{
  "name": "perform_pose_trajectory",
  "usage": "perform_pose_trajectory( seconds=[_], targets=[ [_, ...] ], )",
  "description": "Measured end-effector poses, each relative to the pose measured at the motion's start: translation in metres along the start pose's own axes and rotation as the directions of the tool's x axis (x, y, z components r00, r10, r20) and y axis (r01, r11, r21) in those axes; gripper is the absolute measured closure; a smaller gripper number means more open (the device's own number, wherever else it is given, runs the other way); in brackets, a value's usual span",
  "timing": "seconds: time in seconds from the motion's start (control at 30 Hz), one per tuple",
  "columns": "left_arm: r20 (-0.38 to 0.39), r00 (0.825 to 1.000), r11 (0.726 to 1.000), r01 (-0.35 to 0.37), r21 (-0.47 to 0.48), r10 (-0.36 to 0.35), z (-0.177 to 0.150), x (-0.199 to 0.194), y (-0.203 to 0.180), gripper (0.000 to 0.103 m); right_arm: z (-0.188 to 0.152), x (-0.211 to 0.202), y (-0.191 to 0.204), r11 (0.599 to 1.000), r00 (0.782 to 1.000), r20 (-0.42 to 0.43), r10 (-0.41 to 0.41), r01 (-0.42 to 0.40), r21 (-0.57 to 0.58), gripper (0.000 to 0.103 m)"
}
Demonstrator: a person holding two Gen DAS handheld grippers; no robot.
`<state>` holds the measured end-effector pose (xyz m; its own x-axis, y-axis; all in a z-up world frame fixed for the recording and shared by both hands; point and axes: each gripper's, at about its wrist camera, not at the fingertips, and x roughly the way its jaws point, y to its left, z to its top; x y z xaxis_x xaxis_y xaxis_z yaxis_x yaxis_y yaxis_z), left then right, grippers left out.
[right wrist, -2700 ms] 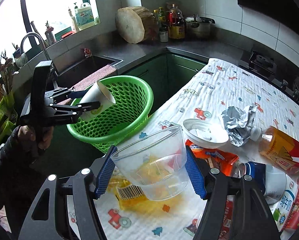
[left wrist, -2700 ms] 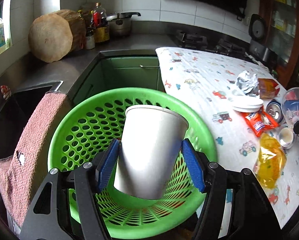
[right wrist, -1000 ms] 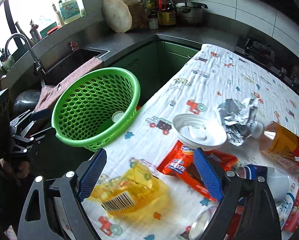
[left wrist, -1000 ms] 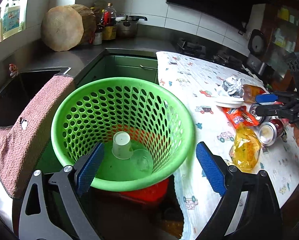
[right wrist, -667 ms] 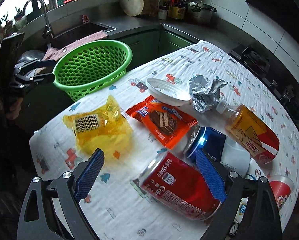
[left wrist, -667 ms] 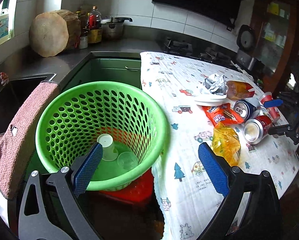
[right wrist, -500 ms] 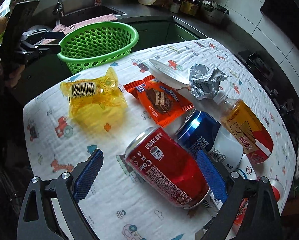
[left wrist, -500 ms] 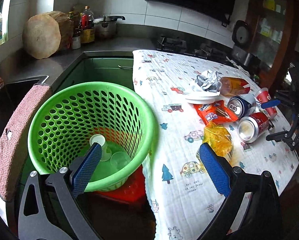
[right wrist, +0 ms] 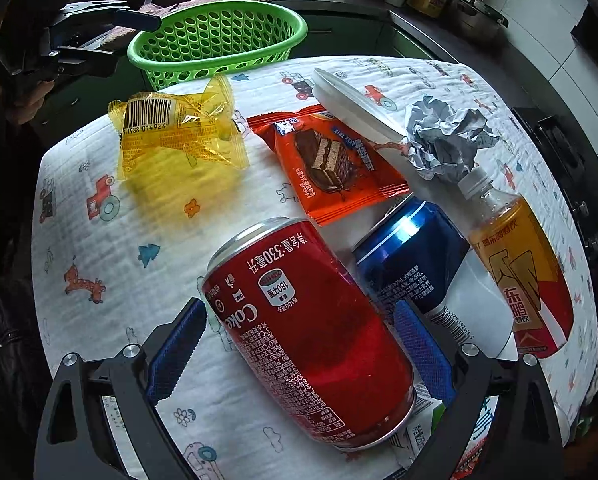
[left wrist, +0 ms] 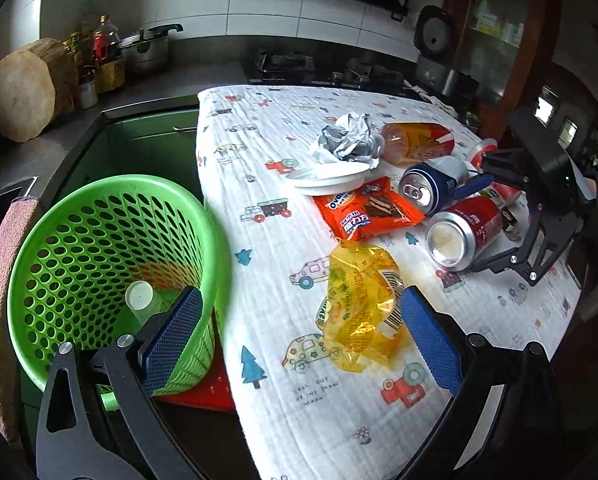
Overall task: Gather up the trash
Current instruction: 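Grasp yellow snack wrapper with left tool while right tool grasps red Coke can, then drop yellow wrapper into green basket with left tool while right tool drops Coke can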
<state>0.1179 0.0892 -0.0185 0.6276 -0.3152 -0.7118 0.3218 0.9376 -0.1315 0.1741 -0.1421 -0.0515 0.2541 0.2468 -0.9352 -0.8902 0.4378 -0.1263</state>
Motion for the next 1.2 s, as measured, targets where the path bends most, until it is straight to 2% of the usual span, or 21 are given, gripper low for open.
perform_pose_trajectory(
  seconds=[0.07, 0.33, 0.47, 0.7, 0.77, 0.8, 0.97, 1.0, 1.07, 1.2],
  targets=[
    [-0.020, 0.999, 0.999, 0.026, 0.021, -0.026, 0.002, 0.007, -0.009, 0.005, -0.001, 0.003, 0.003, 1.000, 1.000, -0.009, -0.006, 0.006, -0.016, 0.011],
    [-0.110, 0.990, 0.993, 0.092, 0.073, -0.084, 0.007, 0.039, -0.036, 0.005, -0.011, 0.000, 0.014, 0.996, 0.994, -0.060, 0.091, -0.091, -0.004, 0.011],
    [-0.148, 0.985, 0.993, 0.103, 0.056, -0.093, 0.009, 0.055, -0.036, 0.005, -0.010, -0.002, 0.014, 0.990, 0.990, -0.047, 0.135, -0.133, 0.038, 0.011],
    [-0.189, 0.977, 0.994, 0.108, 0.027, -0.101, 0.010, 0.072, -0.035, 0.008, 0.001, 0.005, 0.010, 0.989, 0.991, -0.033, 0.126, -0.123, 0.081, 0.012],
    [-0.203, 0.973, 0.993, 0.113, 0.022, -0.106, 0.009, 0.075, -0.034, 0.015, 0.003, 0.008, 0.010, 0.989, 0.992, -0.032, 0.120, -0.117, 0.085, 0.015],
    [-0.211, 0.971, 0.993, 0.116, 0.015, -0.110, 0.009, 0.077, -0.034, 0.019, 0.003, 0.009, 0.010, 0.988, 0.991, -0.035, 0.126, -0.123, 0.091, 0.021],
    [-0.238, 0.965, 0.993, 0.115, 0.001, -0.112, 0.005, 0.085, -0.030, 0.033, 0.003, 0.011, 0.009, 0.987, 0.993, -0.031, 0.117, -0.113, 0.114, 0.036],
    [-0.239, 0.964, 0.993, 0.120, -0.004, -0.118, 0.004, 0.086, -0.029, 0.039, 0.002, 0.010, 0.009, 0.986, 0.993, -0.031, 0.116, -0.111, 0.123, 0.038],
    [-0.229, 0.965, 0.992, 0.127, -0.009, -0.125, 0.004, 0.084, -0.029, 0.044, 0.002, 0.009, 0.010, 0.986, 0.994, -0.024, 0.108, -0.104, 0.134, 0.039],
    [-0.204, 0.968, 0.989, 0.146, -0.010, -0.145, 0.004, 0.075, -0.028, 0.061, 0.000, 0.003, 0.015, 0.984, 0.995, -0.008, 0.104, -0.102, 0.148, 0.039]
  ],
)
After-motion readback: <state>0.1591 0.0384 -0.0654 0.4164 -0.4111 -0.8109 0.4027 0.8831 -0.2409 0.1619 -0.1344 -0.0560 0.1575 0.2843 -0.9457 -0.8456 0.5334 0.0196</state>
